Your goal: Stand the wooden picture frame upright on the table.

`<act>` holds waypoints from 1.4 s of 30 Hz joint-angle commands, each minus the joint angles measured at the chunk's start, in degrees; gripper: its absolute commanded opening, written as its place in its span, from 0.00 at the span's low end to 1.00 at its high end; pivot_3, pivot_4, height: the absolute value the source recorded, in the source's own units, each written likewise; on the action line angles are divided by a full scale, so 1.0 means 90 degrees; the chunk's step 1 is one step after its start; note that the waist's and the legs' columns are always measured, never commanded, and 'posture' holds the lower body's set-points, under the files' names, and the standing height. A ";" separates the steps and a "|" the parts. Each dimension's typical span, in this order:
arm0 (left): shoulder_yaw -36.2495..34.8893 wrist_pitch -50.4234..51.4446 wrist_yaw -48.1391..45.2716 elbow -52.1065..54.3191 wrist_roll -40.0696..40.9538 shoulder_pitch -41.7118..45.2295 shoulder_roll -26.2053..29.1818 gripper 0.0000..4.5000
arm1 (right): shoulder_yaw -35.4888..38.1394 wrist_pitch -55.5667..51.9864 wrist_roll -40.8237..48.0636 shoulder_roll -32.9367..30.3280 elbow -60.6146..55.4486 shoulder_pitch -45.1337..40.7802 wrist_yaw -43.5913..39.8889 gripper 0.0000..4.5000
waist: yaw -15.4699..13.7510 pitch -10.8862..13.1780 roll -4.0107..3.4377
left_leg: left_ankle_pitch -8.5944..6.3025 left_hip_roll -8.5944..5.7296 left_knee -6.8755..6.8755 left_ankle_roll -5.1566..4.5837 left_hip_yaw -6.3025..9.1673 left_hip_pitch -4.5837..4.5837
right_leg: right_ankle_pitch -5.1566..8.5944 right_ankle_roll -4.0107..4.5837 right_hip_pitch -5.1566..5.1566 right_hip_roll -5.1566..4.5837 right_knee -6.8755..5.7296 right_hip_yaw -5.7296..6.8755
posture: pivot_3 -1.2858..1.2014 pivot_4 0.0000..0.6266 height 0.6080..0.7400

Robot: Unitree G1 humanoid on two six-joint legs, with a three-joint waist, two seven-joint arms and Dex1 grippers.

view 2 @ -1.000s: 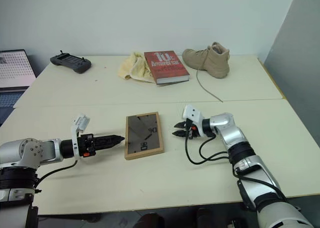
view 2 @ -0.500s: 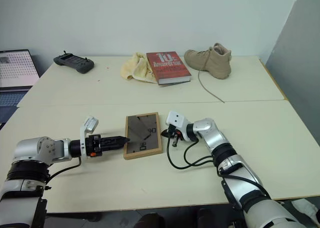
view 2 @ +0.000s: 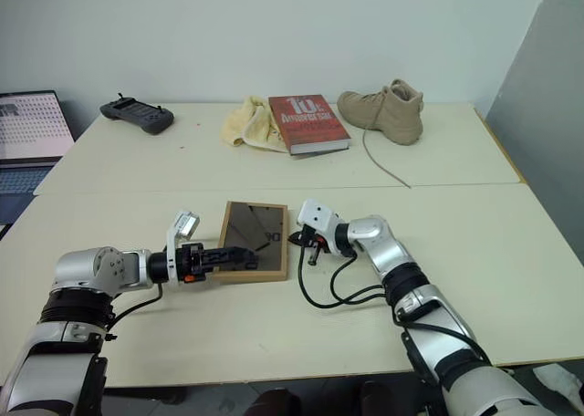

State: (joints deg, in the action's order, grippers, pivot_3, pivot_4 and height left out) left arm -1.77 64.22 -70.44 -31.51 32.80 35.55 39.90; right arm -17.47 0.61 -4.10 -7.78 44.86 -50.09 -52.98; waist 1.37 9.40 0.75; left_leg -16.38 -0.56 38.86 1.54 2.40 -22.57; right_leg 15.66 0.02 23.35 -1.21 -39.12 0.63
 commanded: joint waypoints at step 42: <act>-0.2348 0.1007 0.2911 0.2746 0.2270 0.1276 -0.1086 0.28 | 0.1849 -0.3251 0.2784 -0.0267 -0.2411 -0.2203 -0.0365 0.99 | 0.0059 0.0015 0.0014 | 0.0004 0.0007 0.0003 0.0007 -0.0022 -0.0048 | -0.0001 0.0000 0.0079 0.0001 -0.0037 -0.0025 | 0.52 0.24 1.00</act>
State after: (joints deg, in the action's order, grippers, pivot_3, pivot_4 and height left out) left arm -24.47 74.85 -44.43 -8.37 52.93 46.70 30.06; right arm 0.41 -30.25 18.70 -12.30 26.59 -66.07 -53.86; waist 1.90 9.54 0.87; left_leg -16.34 -0.50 38.88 1.60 2.20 -23.00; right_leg 15.65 0.02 24.06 -1.20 -39.46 0.40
